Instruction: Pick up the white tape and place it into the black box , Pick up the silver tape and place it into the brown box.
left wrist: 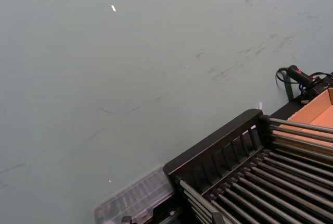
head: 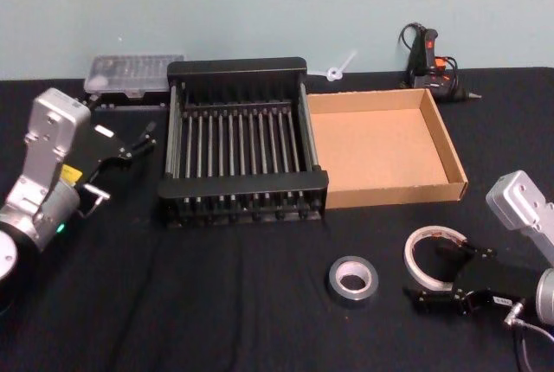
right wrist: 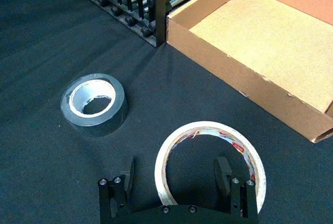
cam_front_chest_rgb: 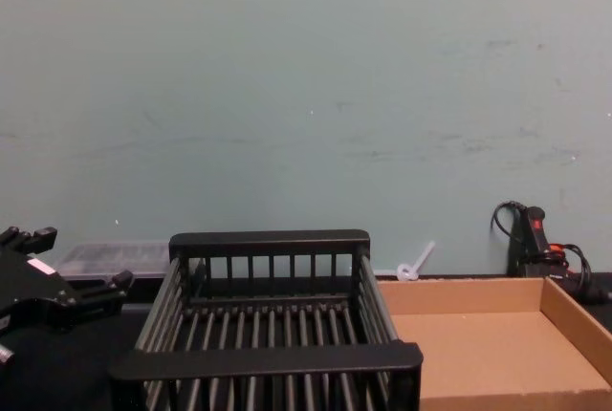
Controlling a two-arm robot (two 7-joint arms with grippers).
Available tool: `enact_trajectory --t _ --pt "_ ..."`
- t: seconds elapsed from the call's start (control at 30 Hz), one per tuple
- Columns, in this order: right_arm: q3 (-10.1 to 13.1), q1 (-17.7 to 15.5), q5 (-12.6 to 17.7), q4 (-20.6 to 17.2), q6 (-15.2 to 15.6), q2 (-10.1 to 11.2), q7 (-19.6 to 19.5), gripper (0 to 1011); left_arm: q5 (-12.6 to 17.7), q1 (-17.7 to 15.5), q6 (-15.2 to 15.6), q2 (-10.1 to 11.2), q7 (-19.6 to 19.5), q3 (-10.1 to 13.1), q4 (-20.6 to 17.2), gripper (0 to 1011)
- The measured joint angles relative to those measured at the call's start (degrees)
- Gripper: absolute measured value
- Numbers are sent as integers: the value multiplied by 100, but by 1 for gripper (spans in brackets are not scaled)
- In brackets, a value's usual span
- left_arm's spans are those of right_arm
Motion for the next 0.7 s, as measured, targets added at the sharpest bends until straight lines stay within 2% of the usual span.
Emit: enact_trajectory --t 0.53,0.7 --pt "2 -4 5 -2 -6 3 -2 1002 0 0 0 0 0 0 0 1001" --pt "2 -5 5 -5 -8 3 -3 902 0 0 0 0 0 0 0 1001"
